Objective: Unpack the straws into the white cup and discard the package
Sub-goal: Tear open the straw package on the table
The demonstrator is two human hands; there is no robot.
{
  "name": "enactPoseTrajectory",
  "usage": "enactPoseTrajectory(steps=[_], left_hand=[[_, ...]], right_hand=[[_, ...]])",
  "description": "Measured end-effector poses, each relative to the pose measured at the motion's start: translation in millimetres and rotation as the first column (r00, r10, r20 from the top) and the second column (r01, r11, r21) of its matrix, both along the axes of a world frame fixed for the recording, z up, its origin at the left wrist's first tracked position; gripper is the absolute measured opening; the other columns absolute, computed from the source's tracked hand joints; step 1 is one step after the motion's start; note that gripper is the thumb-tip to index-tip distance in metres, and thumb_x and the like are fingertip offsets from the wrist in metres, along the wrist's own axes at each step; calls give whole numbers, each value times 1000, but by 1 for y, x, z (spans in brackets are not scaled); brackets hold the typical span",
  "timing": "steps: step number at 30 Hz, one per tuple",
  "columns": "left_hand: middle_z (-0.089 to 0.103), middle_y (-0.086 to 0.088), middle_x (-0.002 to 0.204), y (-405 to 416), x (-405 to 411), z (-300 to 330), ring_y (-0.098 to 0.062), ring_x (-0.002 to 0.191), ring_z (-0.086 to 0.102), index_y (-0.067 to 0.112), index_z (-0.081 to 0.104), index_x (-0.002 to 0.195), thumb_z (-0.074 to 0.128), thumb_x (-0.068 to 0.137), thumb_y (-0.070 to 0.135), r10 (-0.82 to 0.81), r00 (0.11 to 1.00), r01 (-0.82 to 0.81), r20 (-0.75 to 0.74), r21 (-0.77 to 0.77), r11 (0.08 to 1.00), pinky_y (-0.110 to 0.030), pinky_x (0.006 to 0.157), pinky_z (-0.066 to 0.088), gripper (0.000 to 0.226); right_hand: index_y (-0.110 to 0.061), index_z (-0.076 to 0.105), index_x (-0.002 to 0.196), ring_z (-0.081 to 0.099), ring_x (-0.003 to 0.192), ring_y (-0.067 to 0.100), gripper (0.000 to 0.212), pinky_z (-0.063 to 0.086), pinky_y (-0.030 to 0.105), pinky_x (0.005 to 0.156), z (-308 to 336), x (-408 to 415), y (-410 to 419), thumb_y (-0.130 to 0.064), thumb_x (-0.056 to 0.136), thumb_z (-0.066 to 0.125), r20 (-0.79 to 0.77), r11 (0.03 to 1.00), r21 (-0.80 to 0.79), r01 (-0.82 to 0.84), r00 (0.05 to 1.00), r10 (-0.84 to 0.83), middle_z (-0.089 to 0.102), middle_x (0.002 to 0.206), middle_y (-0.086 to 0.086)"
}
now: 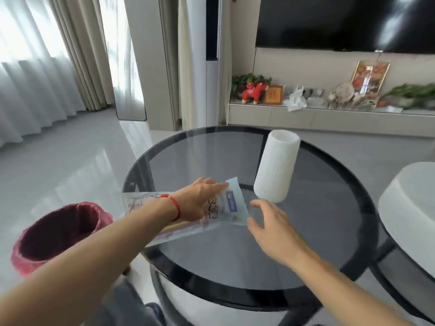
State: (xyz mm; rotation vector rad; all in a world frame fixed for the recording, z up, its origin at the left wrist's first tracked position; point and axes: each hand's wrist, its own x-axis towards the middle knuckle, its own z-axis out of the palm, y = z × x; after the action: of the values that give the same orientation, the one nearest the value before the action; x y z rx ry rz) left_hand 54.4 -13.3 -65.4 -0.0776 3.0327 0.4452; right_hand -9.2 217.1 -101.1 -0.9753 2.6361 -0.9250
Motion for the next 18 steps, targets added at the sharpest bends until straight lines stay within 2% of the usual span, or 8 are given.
enactPoseTrajectory(steps=[2, 3, 6, 8, 11, 14, 16, 18], left_hand=[[53, -1, 129, -6, 1, 6, -19, 116, 45, 31, 26, 156, 67, 88, 4, -84, 996, 83, -31, -11, 996, -39, 105, 45, 83], [55, 1, 127, -8, -1, 6, -16, 115, 46, 33, 26, 156, 67, 89, 5, -123, 991, 123, -52, -9, 992, -36, 105, 45, 83], [56, 7, 129, -13, -16, 5, -12, 117, 47, 39, 27, 154, 65, 89, 4, -155, 983, 158, -99, 23, 987, -33, 105, 45, 83], [55, 10, 134, -10, -25, 2, -13, 121, 45, 37, 32, 152, 61, 86, 2, -140, 982, 138, -130, -22, 990, -36, 109, 39, 80], [53, 6, 136, 4, -37, -11, -21, 121, 46, 29, 49, 137, 56, 77, 16, -91, 938, 42, -334, -153, 987, -41, 110, 33, 62], [55, 6, 107, 33, -47, -18, -21, 96, 52, 28, 57, 105, 49, 85, 45, 19, 877, -71, -480, -89, 994, -39, 84, 43, 28], [51, 5, 93, 44, -53, -23, -19, 82, 49, 25, 56, 91, 53, 85, 55, 99, 863, -123, -496, -16, 992, -38, 75, 45, 31], [47, 5, 90, 47, -57, -27, -18, 79, 46, 24, 54, 89, 58, 82, 56, 143, 862, -152, -486, 22, 988, -40, 74, 48, 33]], right_hand=[[-22, 37, 157, 46, 143, 20, 56, 43, 34, 105, 2, -17, -1, -43, 107, 50, 87, 995, 101, 11, 996, -20, 45, 161, -3], [-25, 42, 154, 54, 135, 18, 52, 46, 33, 98, 0, -26, -4, -44, 106, 51, 164, 996, 91, 15, 986, -30, 51, 154, -4], [-25, 71, 104, 69, 86, 10, 15, 56, 36, 73, -10, -48, -17, -34, 104, 59, 312, 990, -115, 84, 949, -44, 80, 107, 2], [-15, 75, 86, 73, 72, 13, 20, 63, 40, 68, -15, -60, -23, -22, 102, 66, 413, 951, -244, 188, 908, -74, 82, 85, 3], [-5, 80, 93, 81, 77, 25, 15, 65, 33, 61, -22, -66, -28, -12, 101, 69, 593, 878, -375, 297, 805, -19, 85, 88, 9], [4, 78, 102, 81, 77, 29, 17, 63, 29, 63, -23, -68, -34, -12, 101, 71, 693, 814, -451, 367, 719, 60, 83, 92, 17], [4, 78, 101, 76, 69, 19, 19, 61, 25, 62, -24, -68, -35, -13, 102, 69, 725, 784, -491, 379, 677, 127, 79, 80, 11], [-2, 80, 93, 73, 66, 14, 23, 61, 24, 62, -21, -67, -35, -12, 105, 63, 765, 760, -511, 402, 616, 189, 73, 73, 7]])
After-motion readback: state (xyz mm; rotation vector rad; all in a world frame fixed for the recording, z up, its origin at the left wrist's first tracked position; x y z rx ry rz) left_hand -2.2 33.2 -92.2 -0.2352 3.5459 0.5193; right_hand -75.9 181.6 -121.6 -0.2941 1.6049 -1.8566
